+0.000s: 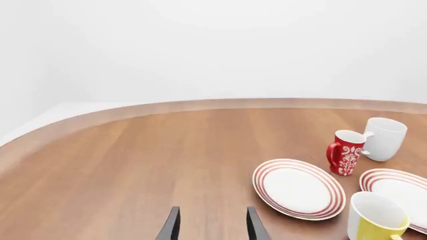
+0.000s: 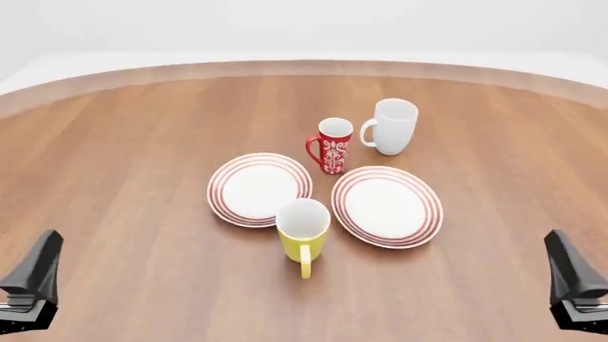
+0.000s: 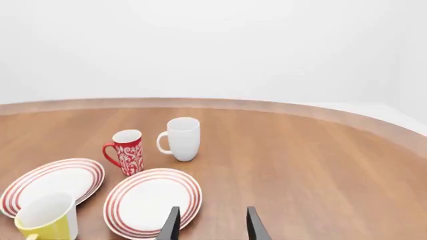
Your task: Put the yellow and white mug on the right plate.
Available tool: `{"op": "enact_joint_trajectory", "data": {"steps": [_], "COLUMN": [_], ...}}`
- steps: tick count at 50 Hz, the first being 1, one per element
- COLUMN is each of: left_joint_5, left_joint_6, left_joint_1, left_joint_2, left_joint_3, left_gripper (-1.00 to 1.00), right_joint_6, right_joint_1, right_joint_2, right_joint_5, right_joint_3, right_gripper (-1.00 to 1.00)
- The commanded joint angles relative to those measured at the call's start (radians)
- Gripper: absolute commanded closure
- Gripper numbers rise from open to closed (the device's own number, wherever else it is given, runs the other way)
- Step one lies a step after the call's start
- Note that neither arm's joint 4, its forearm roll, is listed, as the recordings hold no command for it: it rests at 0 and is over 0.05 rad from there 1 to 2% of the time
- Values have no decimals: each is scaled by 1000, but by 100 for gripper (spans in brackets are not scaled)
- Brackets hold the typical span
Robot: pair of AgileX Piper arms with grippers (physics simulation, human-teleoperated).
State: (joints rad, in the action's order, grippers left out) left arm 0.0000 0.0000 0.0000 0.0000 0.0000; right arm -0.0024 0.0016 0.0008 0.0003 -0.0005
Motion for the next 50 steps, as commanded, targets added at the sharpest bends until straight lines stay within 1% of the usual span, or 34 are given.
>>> {"op": "enact_joint_trajectory", "data": {"steps": [1,4,5,6,8,11,12,13,14,16,18,19,20,21,22,24,26,27,28,29,31,33,35,36,37,38,39,41,43,45,46,47,48,50], "left_joint_5": [0,0,0,0,0,0,0,0,0,0,0,0,0,0,0,0,0,0,0,0,0,0,0,0,0,0,0,0,0,0,0,0,0,0], "left_joint_6": [0,0,0,0,0,0,0,0,0,0,0,0,0,0,0,0,0,0,0,0,0,0,0,0,0,0,0,0,0,0,0,0,0,0], "left_joint_1": [0,0,0,0,0,0,0,0,0,0,0,0,0,0,0,0,0,0,0,0,0,0,0,0,0,0,0,0,0,0,0,0,0,0], "left_joint_2": [0,0,0,0,0,0,0,0,0,0,0,0,0,0,0,0,0,0,0,0,0,0,0,0,0,0,0,0,0,0,0,0,0,0], "left_joint_3": [0,0,0,0,0,0,0,0,0,0,0,0,0,0,0,0,0,0,0,0,0,0,0,0,0,0,0,0,0,0,0,0,0,0], "left_gripper": [-100,-100,-100,-100,-100,-100,-100,-100,-100,-100,-100,-100,-100,-100,-100,-100,-100,-100,-100,-100,-100,-100,-100,-100,-100,-100,-100,-100,-100,-100,-100,-100,-100,-100], "right_joint_6": [-18,-35,-49,-50,-65,-70,-103,-125,-140,-128,-148,-178,-185,-206,-190,-200,-163,-162,-158,-174,-169,-171,-152,-152,-131,-131,-115,-120,-71,-60,-38,-9,-3,23], "right_joint_1": [12,7,10,14,21,20,31,28,48,37,44,60,63,60,59,85,115,136,135,157,157,195,198,223,228,228,236,288,283,301,299,316,324,339], "right_joint_2": [2,3,25,6,8,23,2,10,17,16,34,66,99,142,157,216,244,244,244,257,252,276,281,307,318,318,352,380,439,449,455,486,495,504], "right_joint_5": [11,13,-2,19,22,25,30,28,21,26,14,-16,-32,-72,-83,-72,-48,-36,-18,-40,-20,3,35,51,69,70,86,101,152,190,194,224,240,238], "right_joint_3": [0,0,-1,0,0,0,0,-1,-1,0,0,-8,-21,-10,-3,-55,-82,-90,-101,-67,-84,-108,-140,-163,-183,-184,-210,-233,-300,-336,-338,-376,-394,-386], "right_gripper": [-100,-100,-100,-100,-100,-100,-100,-100,-100,-100,-100,-100,-100,-100,-100,-100,-100,-100,-100,-100,-100,-100,-100,-100,-100,-100,-100,-100,-100,-100,-100,-100,-100,-100]}}
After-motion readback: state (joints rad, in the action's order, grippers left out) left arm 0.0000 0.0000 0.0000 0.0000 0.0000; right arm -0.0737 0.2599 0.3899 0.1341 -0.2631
